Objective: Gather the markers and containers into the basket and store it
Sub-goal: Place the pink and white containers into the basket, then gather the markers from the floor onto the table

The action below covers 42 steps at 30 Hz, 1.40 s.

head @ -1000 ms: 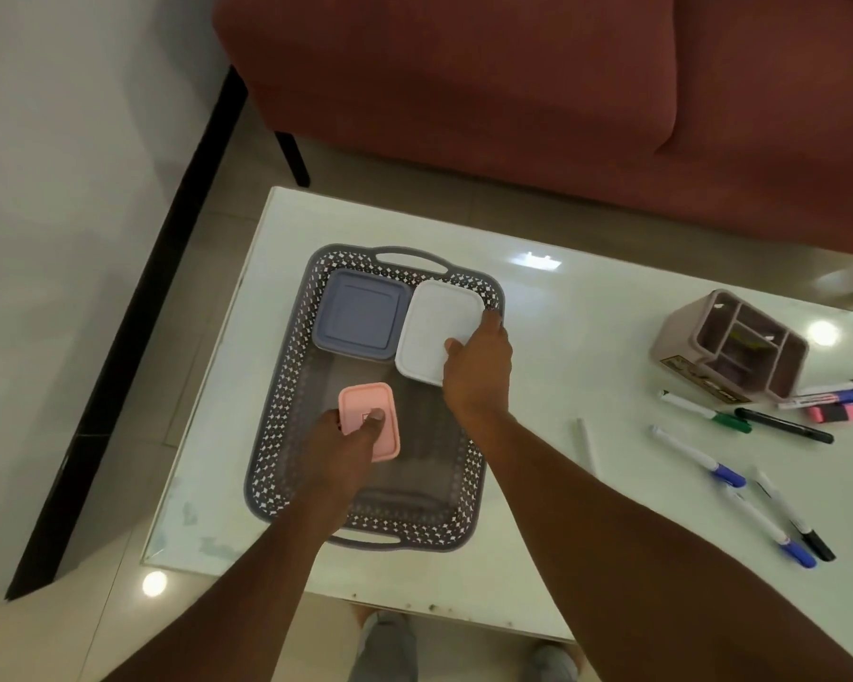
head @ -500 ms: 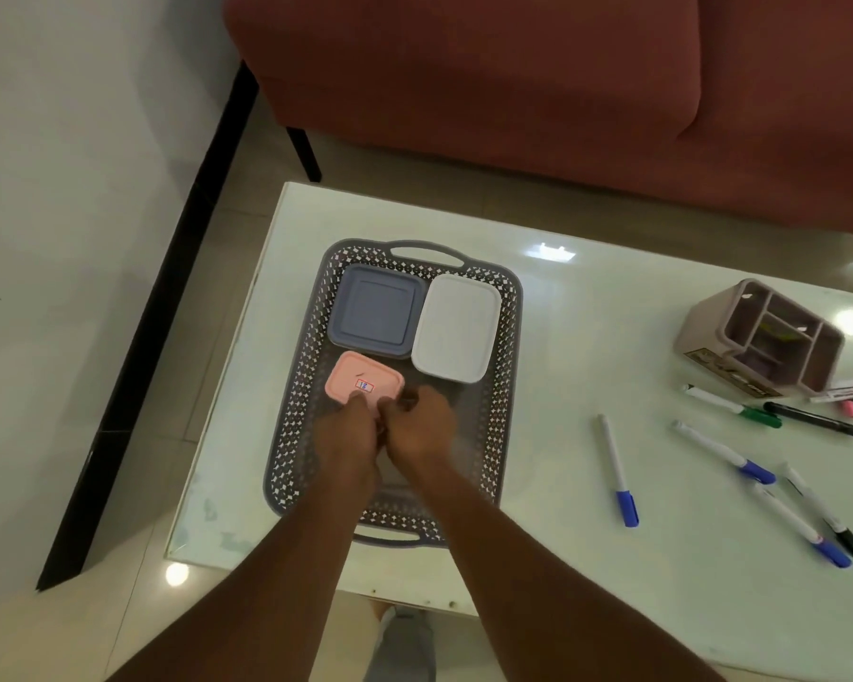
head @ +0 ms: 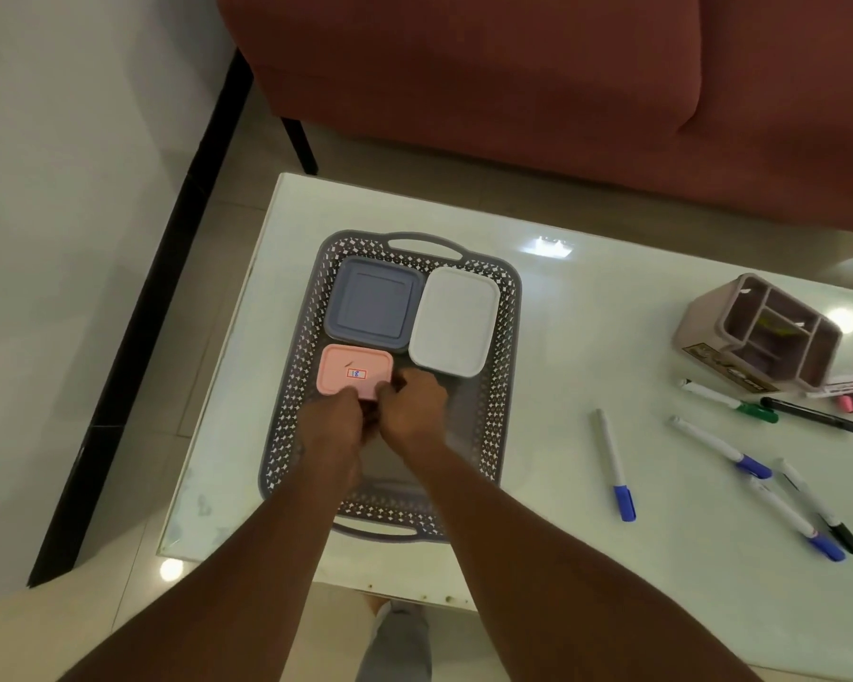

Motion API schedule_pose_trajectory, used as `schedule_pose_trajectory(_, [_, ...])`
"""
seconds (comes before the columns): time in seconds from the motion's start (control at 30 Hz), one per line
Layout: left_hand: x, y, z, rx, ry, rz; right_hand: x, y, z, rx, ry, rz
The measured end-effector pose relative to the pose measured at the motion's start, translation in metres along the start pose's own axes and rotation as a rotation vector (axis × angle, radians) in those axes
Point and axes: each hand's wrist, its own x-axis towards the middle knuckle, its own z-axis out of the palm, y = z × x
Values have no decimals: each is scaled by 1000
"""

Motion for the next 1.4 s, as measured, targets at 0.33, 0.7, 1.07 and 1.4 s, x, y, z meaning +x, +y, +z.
schedule_pose_trajectory(0.33, [-51,-36,9,789,315,494,-31,40,-35,-52,-132,-139])
schedule_pose_trajectory(0.7, [-175,-129,101,1085,18,1127,-65,146,-234,-234,-167,-600])
schedule_pose_trajectory(1.07, [-292,-307,267,1302,-325,1400,-59,377,-500,-496,152,-373])
schedule_pose_trajectory(1.4, [-415,-438,339,1285,-310,1425,-107,530,-644,-415,228,-207])
